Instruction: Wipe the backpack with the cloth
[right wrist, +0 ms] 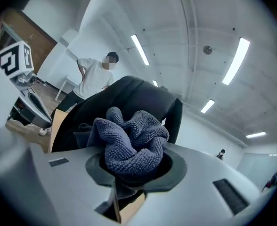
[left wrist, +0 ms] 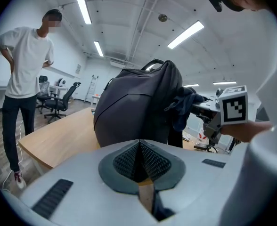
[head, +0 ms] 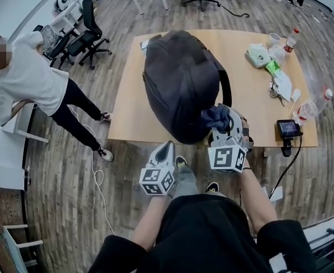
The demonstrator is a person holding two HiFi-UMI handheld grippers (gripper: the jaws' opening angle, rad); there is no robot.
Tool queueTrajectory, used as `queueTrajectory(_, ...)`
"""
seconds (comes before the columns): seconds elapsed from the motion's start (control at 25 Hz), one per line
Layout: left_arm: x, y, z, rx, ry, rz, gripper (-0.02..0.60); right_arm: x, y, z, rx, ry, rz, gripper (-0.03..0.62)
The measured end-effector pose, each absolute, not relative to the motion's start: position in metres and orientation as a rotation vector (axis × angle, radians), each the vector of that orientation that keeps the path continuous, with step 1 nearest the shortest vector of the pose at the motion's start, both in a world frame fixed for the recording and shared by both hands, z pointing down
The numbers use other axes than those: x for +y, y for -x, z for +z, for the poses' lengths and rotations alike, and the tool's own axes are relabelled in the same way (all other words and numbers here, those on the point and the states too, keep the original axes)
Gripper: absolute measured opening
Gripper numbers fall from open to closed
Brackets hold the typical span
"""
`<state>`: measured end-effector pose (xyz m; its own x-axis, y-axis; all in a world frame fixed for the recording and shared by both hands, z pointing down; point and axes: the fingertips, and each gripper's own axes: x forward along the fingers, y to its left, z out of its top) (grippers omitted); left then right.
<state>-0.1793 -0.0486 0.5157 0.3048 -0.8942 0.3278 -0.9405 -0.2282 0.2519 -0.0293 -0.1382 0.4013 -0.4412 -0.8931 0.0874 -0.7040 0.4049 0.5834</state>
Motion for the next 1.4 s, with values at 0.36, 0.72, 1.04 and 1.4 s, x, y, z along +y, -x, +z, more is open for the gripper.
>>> queueTrajectory(0.36, -0.053, 0.17, 0.507, -1.625, -2.206, 0.137, 0.016, -0.117, 0.105, 0.355, -2.207, -1.293, -0.914, 0.103)
queueTrajectory(0.72, -0.06, 0.155, 0.511, -1.601, -2.225, 0.164, 0.015, -0.081, 0.142, 0.328, -2.377, -1.088, -1.032, 0.103)
queueTrajectory(1.04, -0.073, 0.131, 0.506, -1.564, -2.252, 0.162, 0.016, -0.091, 0.149, 0.293, -2.394, -1.061, -1.188, 0.106)
queueTrajectory(1.4, -0.074, 0.127, 0.495, -1.533, -2.283, 0.153, 0.017, -0.187, 0.046, 0.237, -2.289, -1.466, -1.013, 0.106)
